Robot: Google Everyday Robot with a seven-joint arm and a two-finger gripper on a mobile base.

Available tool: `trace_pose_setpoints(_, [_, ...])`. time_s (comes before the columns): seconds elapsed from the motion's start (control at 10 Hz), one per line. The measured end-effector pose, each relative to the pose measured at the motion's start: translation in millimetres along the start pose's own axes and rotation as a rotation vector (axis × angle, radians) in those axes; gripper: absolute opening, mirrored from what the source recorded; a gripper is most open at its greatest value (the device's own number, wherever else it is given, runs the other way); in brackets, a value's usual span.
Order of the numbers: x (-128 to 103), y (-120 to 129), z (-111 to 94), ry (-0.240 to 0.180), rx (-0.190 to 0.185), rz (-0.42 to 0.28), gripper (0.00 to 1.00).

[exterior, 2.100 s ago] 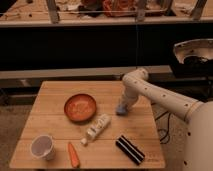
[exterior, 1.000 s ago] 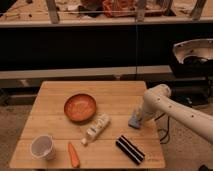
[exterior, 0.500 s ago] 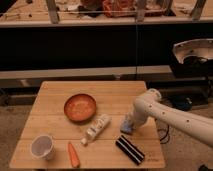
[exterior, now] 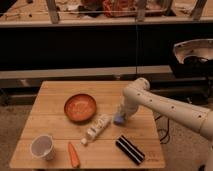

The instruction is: Wipe the white sponge on the table

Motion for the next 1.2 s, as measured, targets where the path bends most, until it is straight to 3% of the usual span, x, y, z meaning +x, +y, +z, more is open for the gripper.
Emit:
trace_pose_setpoints(0.2, [28, -1, 4, -0.002, 0.001, 0.024, 0.03])
trace_pose_setpoints(0.4, [59, 13, 6, 0.001, 0.000, 0.067, 0.03])
trace_pose_setpoints(0.7, [85, 58, 7, 0.004, 0.001, 0.152, 0.03])
trace_pose_setpoints(0.9, [79, 86, 7, 0.008, 0.006, 0.195, 0.03])
trace_pose_setpoints(1.2, [43, 123, 5, 0.013, 0.019, 0.216, 0.03])
